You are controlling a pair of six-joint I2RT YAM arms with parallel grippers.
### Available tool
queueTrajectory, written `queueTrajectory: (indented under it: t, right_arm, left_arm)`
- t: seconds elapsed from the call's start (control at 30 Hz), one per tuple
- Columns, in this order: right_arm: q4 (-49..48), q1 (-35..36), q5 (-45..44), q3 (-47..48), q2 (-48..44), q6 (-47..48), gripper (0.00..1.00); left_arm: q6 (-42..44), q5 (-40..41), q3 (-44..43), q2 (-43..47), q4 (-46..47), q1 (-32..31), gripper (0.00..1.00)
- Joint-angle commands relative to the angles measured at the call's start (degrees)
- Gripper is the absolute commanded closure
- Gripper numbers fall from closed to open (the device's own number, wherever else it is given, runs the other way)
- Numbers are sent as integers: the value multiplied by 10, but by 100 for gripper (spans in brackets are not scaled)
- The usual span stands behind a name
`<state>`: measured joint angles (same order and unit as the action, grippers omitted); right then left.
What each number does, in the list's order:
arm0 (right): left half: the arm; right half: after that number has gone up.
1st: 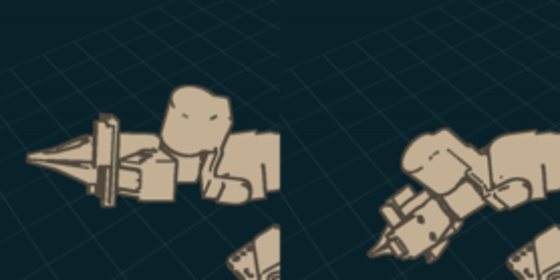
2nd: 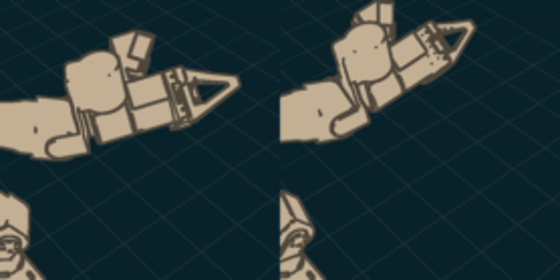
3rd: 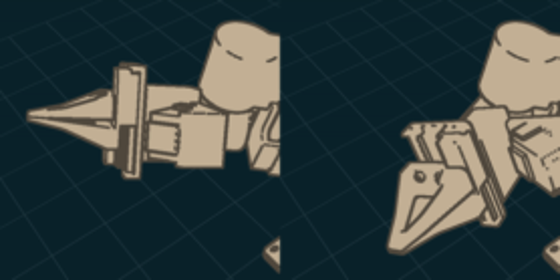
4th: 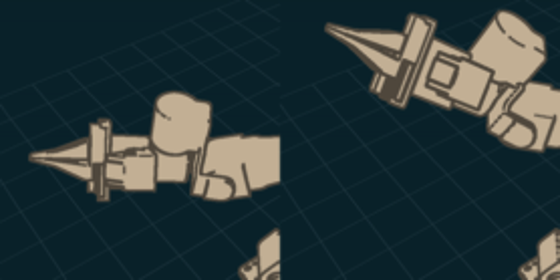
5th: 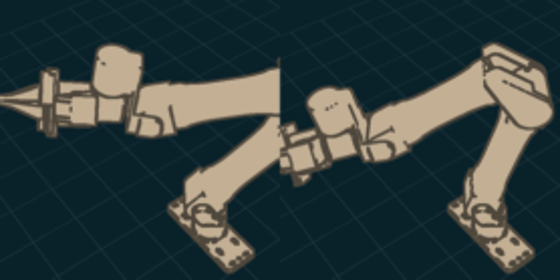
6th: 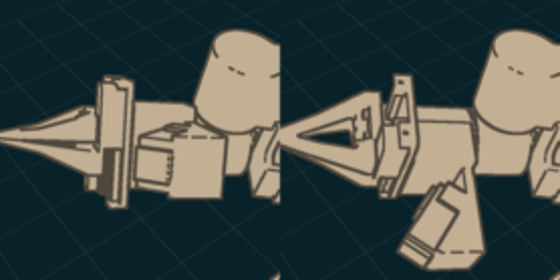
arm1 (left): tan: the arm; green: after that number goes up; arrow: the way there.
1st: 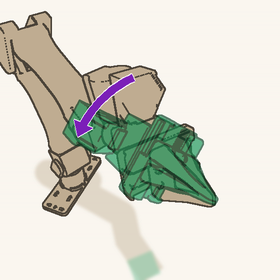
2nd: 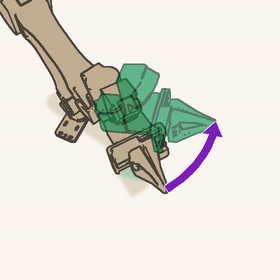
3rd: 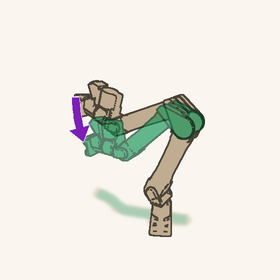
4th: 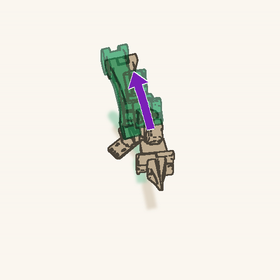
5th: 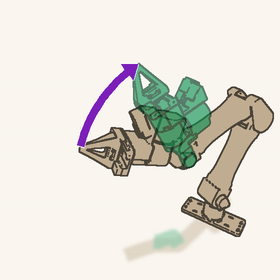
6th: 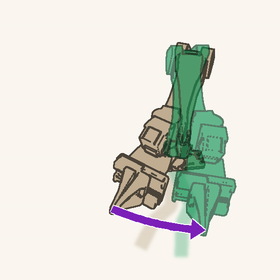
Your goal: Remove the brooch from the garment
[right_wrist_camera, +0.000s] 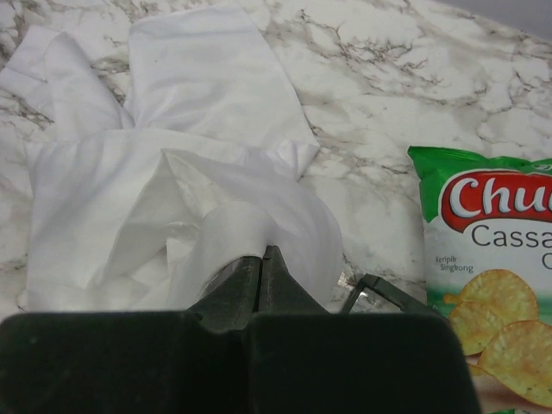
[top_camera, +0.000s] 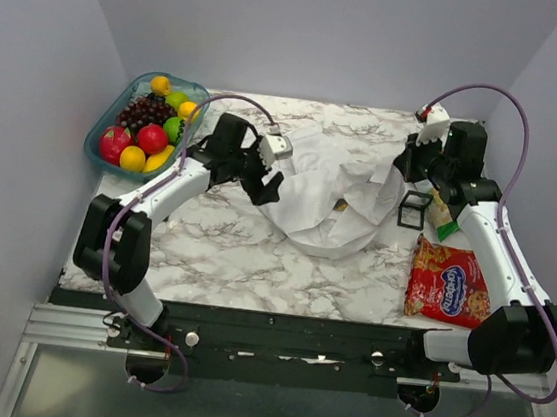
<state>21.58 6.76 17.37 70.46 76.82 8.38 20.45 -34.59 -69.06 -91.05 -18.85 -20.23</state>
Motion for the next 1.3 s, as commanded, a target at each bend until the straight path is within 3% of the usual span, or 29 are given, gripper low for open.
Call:
queueTrajectory:
  t: [0.0,0.23,0.37,0.43,0.5,0.57,0.7,0.83,1.03,1.27]
  right_arm:
    - [1,-15,14,-12,-1,-23,99]
    - [21,-36,28,-14,16,-34,99]
    - [97,-49,28,-7,25,38,98]
    - [150,-61,42,-1,40,81,65]
    - [216,-65,50,10,46,168,45]
    - [225,-65,75,20,32,259,42]
    - [160,-63,201,20,13,361,18]
    - [155,-4,188,54,86,445,19]
    - [288,16,166,176,206,598,27]
    - [330,17,135,136,172,749,30]
  left_arm:
    - [183,-22,-33,-59,-94,-49,11]
    - [155,-18,-64,-138,-61,-97,11]
    - [124,4,-63,-140,-50,-109,11]
    - [109,19,-62,-128,-51,-107,11]
    - [102,33,-54,-112,-56,-98,11]
    - [90,40,-44,-79,-52,-88,12]
    - [45,45,-22,-27,-52,-56,11]
    - [34,50,-18,20,-71,-25,11]
    - [54,59,-18,53,-102,13,10]
    - [54,75,-26,55,-91,48,10]
